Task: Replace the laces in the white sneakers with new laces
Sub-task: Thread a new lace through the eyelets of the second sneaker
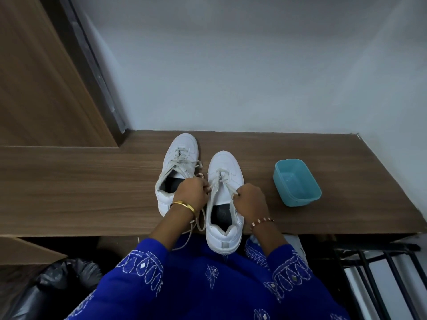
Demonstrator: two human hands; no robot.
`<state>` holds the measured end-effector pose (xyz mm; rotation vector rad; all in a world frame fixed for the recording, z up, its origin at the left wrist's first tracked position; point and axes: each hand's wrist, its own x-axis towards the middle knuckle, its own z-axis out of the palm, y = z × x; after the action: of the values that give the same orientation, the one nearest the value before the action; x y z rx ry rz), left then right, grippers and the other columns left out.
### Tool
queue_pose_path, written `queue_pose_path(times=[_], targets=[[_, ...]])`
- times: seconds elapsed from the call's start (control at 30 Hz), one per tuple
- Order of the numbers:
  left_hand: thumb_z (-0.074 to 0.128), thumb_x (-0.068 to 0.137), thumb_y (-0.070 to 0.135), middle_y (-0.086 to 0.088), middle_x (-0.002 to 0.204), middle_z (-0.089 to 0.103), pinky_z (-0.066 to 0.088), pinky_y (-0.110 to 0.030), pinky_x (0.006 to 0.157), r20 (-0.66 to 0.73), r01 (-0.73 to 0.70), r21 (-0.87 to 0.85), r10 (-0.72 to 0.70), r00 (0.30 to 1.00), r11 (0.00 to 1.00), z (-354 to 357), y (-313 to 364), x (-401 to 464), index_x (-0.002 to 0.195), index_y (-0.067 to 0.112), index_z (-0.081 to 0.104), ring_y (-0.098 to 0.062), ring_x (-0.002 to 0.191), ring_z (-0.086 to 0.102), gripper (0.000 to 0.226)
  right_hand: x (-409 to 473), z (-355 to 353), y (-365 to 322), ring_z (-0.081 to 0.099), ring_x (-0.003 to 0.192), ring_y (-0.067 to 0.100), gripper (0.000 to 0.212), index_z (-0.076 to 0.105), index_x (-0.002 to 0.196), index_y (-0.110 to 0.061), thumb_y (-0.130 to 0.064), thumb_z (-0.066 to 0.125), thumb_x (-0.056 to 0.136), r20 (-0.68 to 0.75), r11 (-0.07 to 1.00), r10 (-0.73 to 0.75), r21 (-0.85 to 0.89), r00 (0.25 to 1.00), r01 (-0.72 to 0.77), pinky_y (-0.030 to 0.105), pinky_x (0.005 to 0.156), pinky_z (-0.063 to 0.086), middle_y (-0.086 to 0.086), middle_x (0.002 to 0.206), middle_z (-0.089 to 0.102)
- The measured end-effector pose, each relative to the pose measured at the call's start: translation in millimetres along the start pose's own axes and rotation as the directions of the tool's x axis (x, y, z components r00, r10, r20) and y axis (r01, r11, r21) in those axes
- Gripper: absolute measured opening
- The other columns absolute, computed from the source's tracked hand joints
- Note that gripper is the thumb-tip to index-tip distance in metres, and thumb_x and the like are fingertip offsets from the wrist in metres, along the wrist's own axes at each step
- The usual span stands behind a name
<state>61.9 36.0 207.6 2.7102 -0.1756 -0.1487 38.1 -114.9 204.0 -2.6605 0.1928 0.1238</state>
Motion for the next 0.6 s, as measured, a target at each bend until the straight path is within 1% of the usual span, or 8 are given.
queue_pose_path(times=[0.1,0.17,0.23,0.3,0.37,0.43,0.53,0.6], targets=[[0.048,0.092,0.018,-0.014,0.099,0.067,0.042,-0.03,0.076,0.005,-0.028,0.007,0.028,1.0,1.0,-3,-2,1,0.098,0.006,0.068,-0.029,0.097,0.059,0.024,0,2,4,0.058,0.084,0.029,0.021,0.06,0.081,0.005,-0.011,0.048,0.089,0.007,0.995,0.066,0.076,0.998,-0.066,0.025,0.062,0.033,0.017,0.084,0.059],[0.049,0.092,0.019,-0.015,0.096,0.067,0.043,-0.031,0.076,0.007,-0.045,-0.009,0.045,0.999,0.999,-2,-5,1,0.096,0.005,0.069,-0.03,0.095,0.059,0.025,1,4,7,0.06,0.073,0.03,0.021,0.056,0.07,0.005,-0.008,0.049,0.085,0.006,0.972,0.131,0.198,0.991,-0.129,0.033,0.062,0.046,0.017,0.072,0.058],[0.048,0.093,0.02,-0.014,0.097,0.068,0.044,-0.032,0.077,0.011,-0.062,0.013,0.061,0.998,0.998,0,-5,-1,0.099,0.006,0.068,-0.03,0.095,0.059,0.025,1,6,9,0.063,0.07,0.036,0.022,0.057,0.067,0.008,-0.007,0.051,0.083,0.003,0.943,0.178,0.287,0.984,-0.172,0.044,0.067,0.054,0.022,0.071,0.062],[0.046,0.094,0.02,-0.014,0.098,0.067,0.044,-0.032,0.078,0.018,-0.078,0.049,0.077,0.997,0.996,2,-5,-2,0.101,0.008,0.068,-0.03,0.096,0.059,0.026,0,5,9,0.063,0.07,0.039,0.024,0.055,0.061,0.004,-0.006,0.052,0.082,0.006,0.931,0.196,0.314,0.981,-0.188,0.047,0.067,0.055,0.024,0.07,0.062],[0.045,0.094,0.02,-0.014,0.098,0.067,0.043,-0.031,0.076,0.014,-0.091,0.068,0.09,0.996,0.994,4,-4,-1,0.098,0.008,0.067,-0.03,0.096,0.059,0.026,0,1,10,0.063,0.069,0.038,0.033,0.047,0.05,-0.004,-0.005,0.053,0.082,-0.002,0.922,0.205,0.337,0.979,-0.192,0.045,0.066,0.055,0.019,0.061,0.056],[0.044,0.095,0.02,-0.014,0.097,0.066,0.042,-0.03,0.073,0.022,-0.099,0.08,0.097,0.995,0.992,4,-4,-1,0.096,0.007,0.066,-0.031,0.095,0.058,0.026,0,-2,12,0.058,0.064,0.032,0.042,0.036,0.045,-0.011,-0.004,0.053,0.083,-0.021,0.926,0.209,0.324,0.978,-0.191,0.036,0.061,0.05,0.008,0.051,0.045],[0.043,0.095,0.021,-0.015,0.093,0.066,0.043,-0.03,0.071,0.008,-0.109,0.071,0.109,0.994,0.991,6,-6,-3,0.095,0.006,0.066,-0.032,0.092,0.059,0.027,-3,-1,13,0.049,0.055,0.025,0.046,0.032,0.043,-0.013,-0.004,0.053,0.084,-0.067,0.927,0.233,0.317,0.97,-0.201,0.029,0.05,0.038,0.002,0.047,0.037],[0.043,0.095,0.02,-0.016,0.091,0.066,0.043,-0.033,0.071,-0.008,-0.128,0.07,0.129,0.992,0.989,8,-6,-6,0.093,0.007,0.066,-0.033,0.09,0.059,0.027,-6,-1,11,0.046,0.056,0.021,0.046,0.032,0.045,-0.015,-0.005,0.053,0.085,-0.106,0.932,0.246,0.297,0.963,-0.205,0.026,0.049,0.033,-0.001,0.048,0.036]])
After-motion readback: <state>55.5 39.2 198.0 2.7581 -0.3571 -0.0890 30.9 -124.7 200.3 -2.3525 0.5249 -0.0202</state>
